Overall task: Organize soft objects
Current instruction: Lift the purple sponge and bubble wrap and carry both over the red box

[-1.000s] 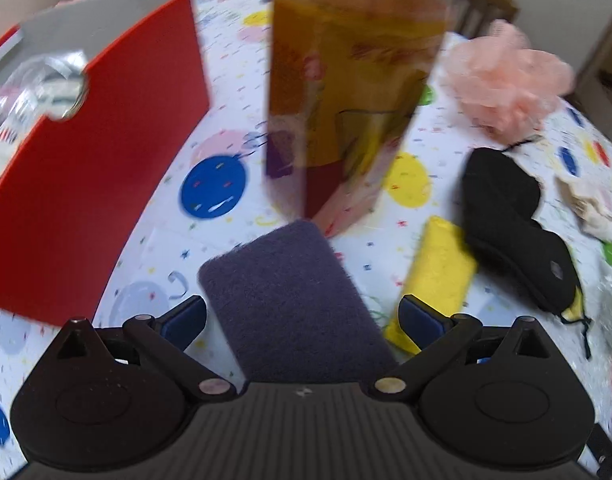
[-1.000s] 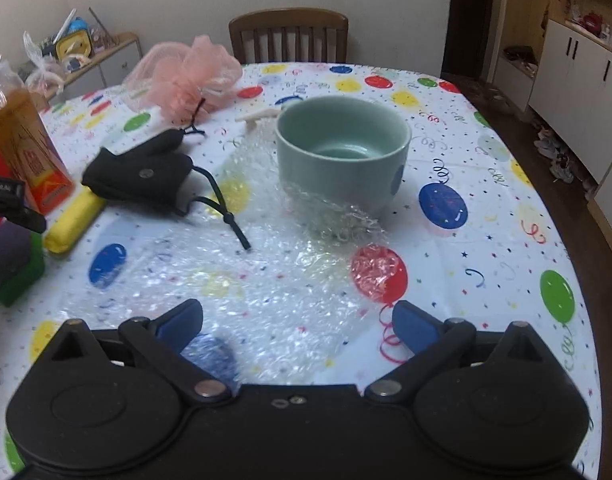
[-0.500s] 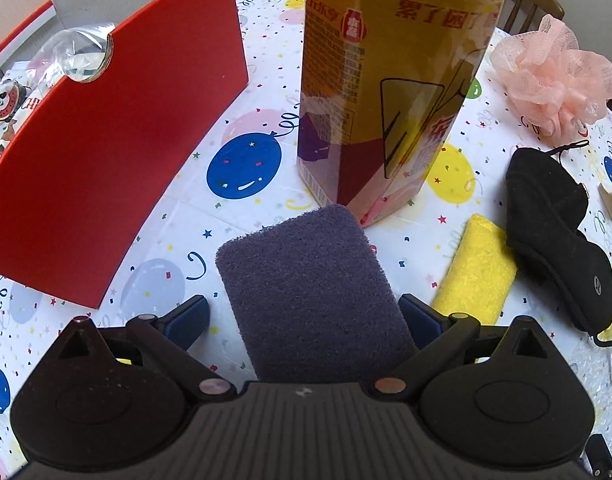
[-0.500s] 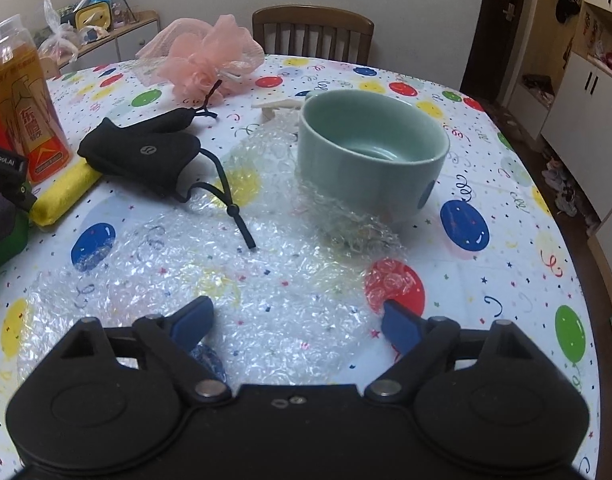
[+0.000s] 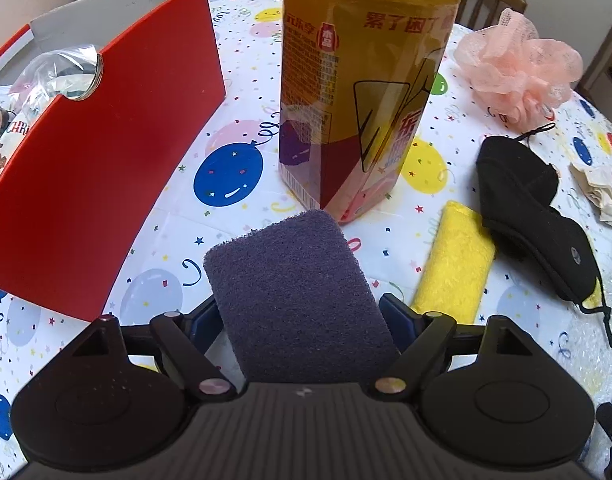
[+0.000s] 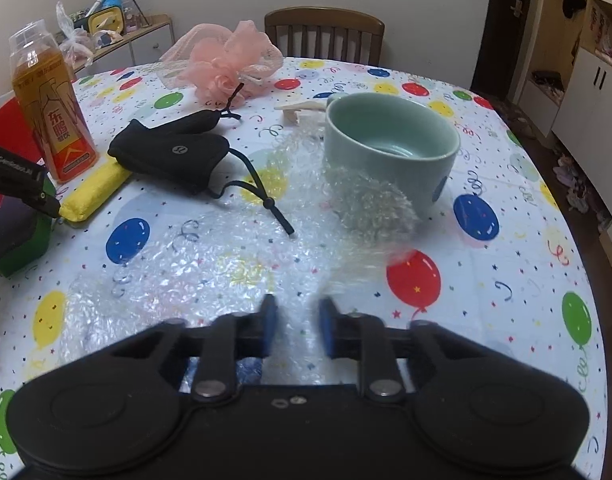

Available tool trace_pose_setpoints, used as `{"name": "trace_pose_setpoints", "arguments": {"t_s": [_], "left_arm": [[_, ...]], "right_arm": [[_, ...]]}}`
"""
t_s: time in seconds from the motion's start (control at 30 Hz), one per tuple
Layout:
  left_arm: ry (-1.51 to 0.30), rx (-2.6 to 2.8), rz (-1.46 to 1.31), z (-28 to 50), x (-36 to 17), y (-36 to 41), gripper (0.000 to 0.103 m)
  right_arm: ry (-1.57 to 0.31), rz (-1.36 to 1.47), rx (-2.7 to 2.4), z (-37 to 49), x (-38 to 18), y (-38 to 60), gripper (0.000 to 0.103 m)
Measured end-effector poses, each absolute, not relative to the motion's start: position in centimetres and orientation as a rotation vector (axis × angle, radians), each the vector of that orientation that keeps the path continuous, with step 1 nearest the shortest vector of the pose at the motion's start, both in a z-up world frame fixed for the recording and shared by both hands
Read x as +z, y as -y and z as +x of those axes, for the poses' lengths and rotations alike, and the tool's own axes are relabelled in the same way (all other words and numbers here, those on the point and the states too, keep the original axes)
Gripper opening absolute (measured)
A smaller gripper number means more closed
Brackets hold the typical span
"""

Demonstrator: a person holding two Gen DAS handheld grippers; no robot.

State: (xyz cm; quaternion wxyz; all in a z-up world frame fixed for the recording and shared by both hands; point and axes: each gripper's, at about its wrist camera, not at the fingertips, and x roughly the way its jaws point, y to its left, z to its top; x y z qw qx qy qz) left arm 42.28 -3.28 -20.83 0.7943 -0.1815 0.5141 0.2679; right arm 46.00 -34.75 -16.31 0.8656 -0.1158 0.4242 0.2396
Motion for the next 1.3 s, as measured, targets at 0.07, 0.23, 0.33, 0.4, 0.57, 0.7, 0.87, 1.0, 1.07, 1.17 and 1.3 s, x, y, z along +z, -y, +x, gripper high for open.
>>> {"name": "trace_pose_setpoints", "arguments": {"t_s": [0.07, 0.23, 0.33, 0.4, 0.57, 0.7, 0.87, 1.0, 1.07, 1.17, 1.3], "left_arm": [[-1.1, 0.558, -0.4, 42.0, -20.8, 3.1, 0.083], [-1.092, 0.515, -0.422, 41.1, -20.6, 2.4, 0.083], [-1.08, 0.473, -0.412, 40.2, -20.1, 2.3, 0.083], [-1.074, 0.435, -0.409, 39.7, -19.7, 2.3, 0.083], [-1.051, 0.306, -0.403, 38.1, -18.0, 2.6, 0.083], [-1.016, 0.215, -0.38, 37.0, -16.3, 2.6, 0.083], [-0.996, 0.115, -0.344, 35.7, -13.8, 2.0, 0.083], [-0.993, 0.061, -0.31, 35.1, -12.1, 0.9, 0.083], [-0.983, 0.041, -0.297, 34.6, -11.0, 0.2, 0.083], [-0.968, 0.02, -0.272, 33.7, -9.7, -1.0, 0.083], [-0.955, 0.006, -0.257, 32.7, -8.1, -3.0, 0.083]], "right_arm": [[-0.901, -0.22, 0.499, 45.9, -16.2, 35.0, 0.006], [-0.928, -0.112, 0.487, 45.0, -15.4, 36.4, 0.003], [-0.92, -0.069, 0.485, 43.7, -14.3, 37.1, 0.003], [-0.904, -0.046, 0.485, 42.6, -13.1, 37.3, 0.003], [-0.837, 0.008, 0.488, 39.6, -9.3, 37.1, 0.003], [-0.795, 0.078, 0.497, 37.5, -6.2, 36.3, 0.003], [-0.751, 0.087, 0.517, 35.5, -3.3, 33.8, 0.003], [-0.721, 0.086, 0.549, 34.4, -1.5, 31.0, 0.003], [-0.704, 0.083, 0.572, 33.9, -0.8, 29.6, 0.003], [-0.685, 0.082, 0.607, 33.5, 0.2, 27.3, 0.003], [-0.657, 0.08, 0.652, 33.1, 1.6, 24.2, 0.003]]}}
